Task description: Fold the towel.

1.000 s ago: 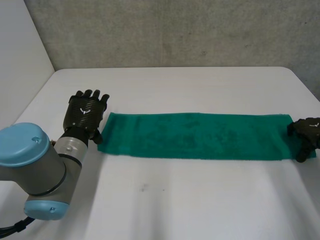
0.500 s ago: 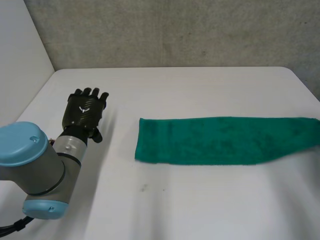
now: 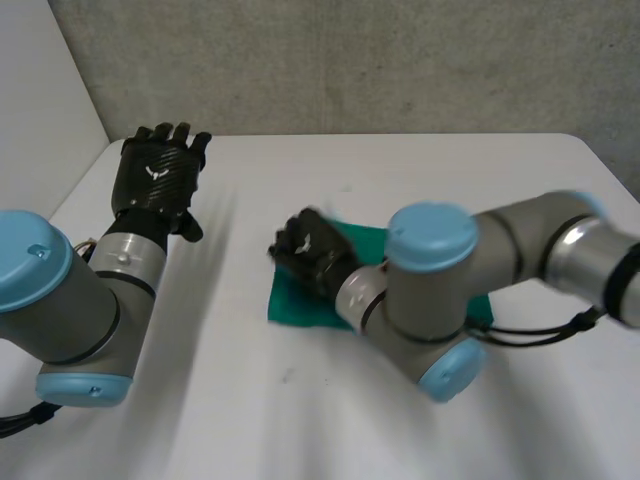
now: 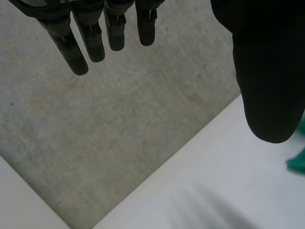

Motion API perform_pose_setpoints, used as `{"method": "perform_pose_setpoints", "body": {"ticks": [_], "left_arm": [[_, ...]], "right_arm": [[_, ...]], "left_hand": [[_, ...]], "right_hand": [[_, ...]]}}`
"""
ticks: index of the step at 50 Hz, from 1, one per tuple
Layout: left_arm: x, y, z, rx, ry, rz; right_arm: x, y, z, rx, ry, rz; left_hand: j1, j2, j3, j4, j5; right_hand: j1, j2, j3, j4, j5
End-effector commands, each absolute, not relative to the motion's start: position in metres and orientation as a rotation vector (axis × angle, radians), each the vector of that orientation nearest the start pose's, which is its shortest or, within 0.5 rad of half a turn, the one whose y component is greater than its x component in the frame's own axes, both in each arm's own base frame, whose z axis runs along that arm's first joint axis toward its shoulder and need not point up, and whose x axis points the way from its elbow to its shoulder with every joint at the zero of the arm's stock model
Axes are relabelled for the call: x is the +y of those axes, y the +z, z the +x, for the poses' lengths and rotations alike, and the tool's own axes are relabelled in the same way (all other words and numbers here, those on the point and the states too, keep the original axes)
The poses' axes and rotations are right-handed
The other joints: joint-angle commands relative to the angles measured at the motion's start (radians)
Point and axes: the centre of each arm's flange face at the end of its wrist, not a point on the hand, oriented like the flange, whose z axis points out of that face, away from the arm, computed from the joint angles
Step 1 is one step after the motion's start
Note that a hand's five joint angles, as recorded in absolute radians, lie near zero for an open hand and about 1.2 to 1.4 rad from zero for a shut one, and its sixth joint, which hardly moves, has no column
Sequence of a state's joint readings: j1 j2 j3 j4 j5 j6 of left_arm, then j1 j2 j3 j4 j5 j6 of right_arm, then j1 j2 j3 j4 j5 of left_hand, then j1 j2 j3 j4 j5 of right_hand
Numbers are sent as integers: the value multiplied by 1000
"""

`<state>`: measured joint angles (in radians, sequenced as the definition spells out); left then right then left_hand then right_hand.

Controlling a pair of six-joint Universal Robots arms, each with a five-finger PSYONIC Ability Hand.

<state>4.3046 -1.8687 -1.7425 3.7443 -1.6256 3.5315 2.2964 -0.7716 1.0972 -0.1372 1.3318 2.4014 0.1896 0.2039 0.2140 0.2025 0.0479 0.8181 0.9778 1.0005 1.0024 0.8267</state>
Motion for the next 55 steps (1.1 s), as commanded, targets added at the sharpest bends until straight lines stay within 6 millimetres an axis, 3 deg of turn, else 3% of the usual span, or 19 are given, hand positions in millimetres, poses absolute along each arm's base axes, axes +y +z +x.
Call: {"method": "perform_pose_setpoints", "body": {"ticks": [1, 4, 5, 7, 13, 14, 15, 16, 20, 25, 28, 30, 36, 40, 42, 47, 49, 51, 55], "left_arm": [[-284, 229, -287, 1945, -2504, 719], [-281, 234, -308, 1959, -2582, 741], [-281, 235, -314, 1964, -2597, 750], [-280, 233, -324, 1984, -2608, 772], [-266, 200, -366, 2149, -2492, 967], [-266, 196, -369, 2165, -2475, 985], [-265, 190, -373, 2182, -2455, 1001], [-266, 178, -377, 2217, -2410, 1025], [-270, 153, -381, 2274, -2322, 1059], [-272, 136, -381, 2305, -2263, 1066], [-273, 131, -374, 2319, -2216, 1036], [-271, 128, -369, 2332, -2181, 1017], [-258, 127, -346, 2403, -2029, 1002], [-246, 131, -336, 2436, -1970, 1008], [-240, 141, -329, 2439, -1969, 998], [-235, 166, -312, 2411, -2019, 935], [-240, 173, -305, 2396, -2037, 895], [-245, 183, -296, 2379, -2056, 842], [-253, 196, -288, 2348, -2098, 778]], "right_arm": [[-237, 164, 404, 1665, -1931, -1602], [-257, 177, 383, 1801, -1981, -1472], [-269, 180, 368, 1896, -1985, -1389], [-277, 179, 351, 1993, -1956, -1317], [-276, 160, 299, 2283, -1726, -1151], [-277, 160, 298, 2283, -1726, -1150], [-282, 151, 277, 2366, -1694, -1104], [-283, 148, 272, 2384, -1692, -1093], [-289, 135, 250, 2448, -1695, -1035], [-296, 124, 232, 2505, -1693, -987], [-298, 123, 227, 2520, -1705, -981], [-300, 124, 227, 2521, -1718, -979], [-320, 150, 233, 2425, -1910, -1012], [-324, 169, 249, 2330, -2005, -1095], [-304, 190, 295, 2116, -2068, -1211], [-249, 203, 362, 1783, -2017, -1389], [-233, 194, 376, 1702, -1952, -1460], [-210, 172, 392, 1604, -1835, -1565], [-192, 146, 401, 1543, -1718, -1653]], "left_hand": [[-3, -17, -27, -15, -35], [15, 1, -9, 2, -18], [21, 7, -3, 8, -12], [27, 13, 2, 14, -6], [27, 13, 2, 14, -6], [27, 13, 2, 14, -6], [27, 13, 2, 14, -6], [27, 13, 2, 14, -6], [30, 15, 5, 17, -3], [39, 24, 14, 26, 6], [42, 27, 17, 29, 9], [39, 24, 14, 26, 6], [36, 21, 11, 23, 3], [33, 18, 8, 20, 0], [27, 13, 3, 14, -6], [24, 10, 0, 11, -9], [24, 10, 0, 11, -9], [21, 7, -3, 8, -12], [21, 7, -3, 8, -12]], "right_hand": [[-644, -803, -826, -828, -827], [-644, -803, -826, -828, -827], [-644, -803, -826, -828, -827], [-644, -803, -826, -828, -827], [-644, -803, -826, -828, -827], [-644, -803, -826, -828, -827], [-599, -758, -781, -783, -782], [-572, -732, -754, -756, -755], [-396, -556, -578, -580, -579], [-126, -286, -308, -310, -309], [352, 192, 169, 167, 169], [496, 336, 313, 311, 312], [578, 418, 396, 394, 395], [578, 418, 396, 394, 395], [578, 418, 396, 394, 395], [578, 418, 396, 394, 395], [578, 418, 396, 394, 395], [578, 418, 396, 394, 395], [492, 332, 310, 308, 309]]}}
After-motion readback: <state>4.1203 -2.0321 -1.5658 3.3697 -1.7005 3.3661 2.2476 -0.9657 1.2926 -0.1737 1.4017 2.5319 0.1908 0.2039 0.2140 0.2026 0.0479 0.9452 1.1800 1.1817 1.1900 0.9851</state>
